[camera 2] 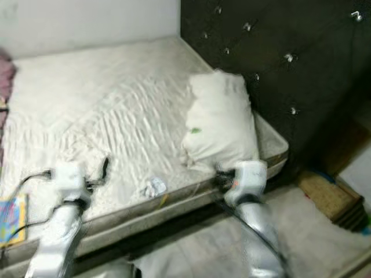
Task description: Clean up the room
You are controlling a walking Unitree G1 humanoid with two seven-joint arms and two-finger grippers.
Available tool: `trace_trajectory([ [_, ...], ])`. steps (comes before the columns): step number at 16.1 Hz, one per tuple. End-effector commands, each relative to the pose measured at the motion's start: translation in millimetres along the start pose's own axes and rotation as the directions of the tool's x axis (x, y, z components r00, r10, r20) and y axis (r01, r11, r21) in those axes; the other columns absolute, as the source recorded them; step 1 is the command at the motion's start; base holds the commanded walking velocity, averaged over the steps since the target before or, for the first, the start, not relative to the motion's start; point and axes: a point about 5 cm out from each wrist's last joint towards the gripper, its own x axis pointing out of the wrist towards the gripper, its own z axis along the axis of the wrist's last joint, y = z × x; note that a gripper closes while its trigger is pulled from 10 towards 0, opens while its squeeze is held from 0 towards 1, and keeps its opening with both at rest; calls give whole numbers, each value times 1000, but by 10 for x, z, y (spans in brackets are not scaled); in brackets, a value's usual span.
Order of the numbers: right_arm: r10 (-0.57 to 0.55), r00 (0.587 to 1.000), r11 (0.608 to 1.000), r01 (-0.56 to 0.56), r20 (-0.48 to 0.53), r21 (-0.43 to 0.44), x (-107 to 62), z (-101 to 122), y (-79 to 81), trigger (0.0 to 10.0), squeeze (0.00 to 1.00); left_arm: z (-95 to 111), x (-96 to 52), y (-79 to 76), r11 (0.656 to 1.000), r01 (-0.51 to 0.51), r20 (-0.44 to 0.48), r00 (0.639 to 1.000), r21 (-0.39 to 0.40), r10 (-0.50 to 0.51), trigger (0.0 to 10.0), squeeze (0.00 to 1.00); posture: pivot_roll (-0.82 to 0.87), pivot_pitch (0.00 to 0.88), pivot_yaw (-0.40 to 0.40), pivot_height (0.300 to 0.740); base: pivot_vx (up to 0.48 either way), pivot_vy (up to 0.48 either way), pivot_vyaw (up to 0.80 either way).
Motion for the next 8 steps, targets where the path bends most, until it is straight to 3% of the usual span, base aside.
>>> trace_trajectory([
  [1,-36,999,999,36,-14,-14,-41,-25,-113,10000,0,45,15,-95,1000,29,19,999,-11,-29,10000,0,9,0,-37,740,0,0,800],
  [4,-49,999,999,49,-8,-12,-35,-23,-107,10000,0,70,48,-79,1000,24,32,999,-11,-24,10000,0,9,0,-32,740,0,0,800],
  [7,-177,984,984,177,7,7,-37,-10,-233,10000,0,90,61,-36,1000,-20,36,999,-6,20,10000,0,10,0,-31,740,0,0,800],
  [8,-233,972,972,233,9,26,-51,-4,-328,10000,0,78,60,5,999,-51,32,998,10,51,10000,0,11,0,-27,740,0,0,0],
])
